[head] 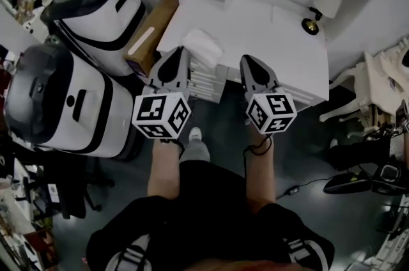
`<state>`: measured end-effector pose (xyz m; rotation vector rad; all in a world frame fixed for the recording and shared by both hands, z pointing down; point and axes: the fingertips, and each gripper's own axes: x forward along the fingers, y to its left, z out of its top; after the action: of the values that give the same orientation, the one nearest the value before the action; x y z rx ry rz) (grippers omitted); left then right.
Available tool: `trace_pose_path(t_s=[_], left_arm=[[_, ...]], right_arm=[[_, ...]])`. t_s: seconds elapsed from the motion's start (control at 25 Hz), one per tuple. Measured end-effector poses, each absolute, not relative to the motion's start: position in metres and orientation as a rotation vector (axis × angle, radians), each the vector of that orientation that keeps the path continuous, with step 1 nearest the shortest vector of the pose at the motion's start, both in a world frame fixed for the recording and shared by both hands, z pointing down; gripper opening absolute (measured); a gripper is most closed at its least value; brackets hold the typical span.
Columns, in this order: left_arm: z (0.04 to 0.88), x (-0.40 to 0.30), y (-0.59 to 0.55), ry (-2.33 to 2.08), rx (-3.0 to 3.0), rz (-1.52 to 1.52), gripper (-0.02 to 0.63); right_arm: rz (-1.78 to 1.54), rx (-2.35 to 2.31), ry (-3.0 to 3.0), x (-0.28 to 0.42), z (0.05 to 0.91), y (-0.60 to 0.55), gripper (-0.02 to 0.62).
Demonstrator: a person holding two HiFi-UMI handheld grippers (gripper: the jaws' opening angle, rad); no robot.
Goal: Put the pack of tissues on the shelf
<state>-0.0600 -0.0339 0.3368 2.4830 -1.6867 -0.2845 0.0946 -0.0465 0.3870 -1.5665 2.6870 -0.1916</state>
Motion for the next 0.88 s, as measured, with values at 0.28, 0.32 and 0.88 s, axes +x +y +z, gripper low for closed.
trace_pose_path(t_s=[0.28, 0.32, 0.88], left_arm=[[0.344, -0.088, -0.088, -1.696, 2.446, -0.28, 0.011], [0.344, -0.091, -0.096, -1.692, 2.445, -0.278, 0.011], [0.34, -0.147, -0.19, -1.72, 2.44, -0.269, 0.011]], right_arm=[[-0.218, -1.53, 2.733, 0.06, 0.394, -0.098, 0.02], [-0.229, -1.534, 2.733, 0.057, 0.396, -0.107, 0.02], [-0.213, -1.529, 2.758, -0.003, 0.387, -0.201, 0.02]])
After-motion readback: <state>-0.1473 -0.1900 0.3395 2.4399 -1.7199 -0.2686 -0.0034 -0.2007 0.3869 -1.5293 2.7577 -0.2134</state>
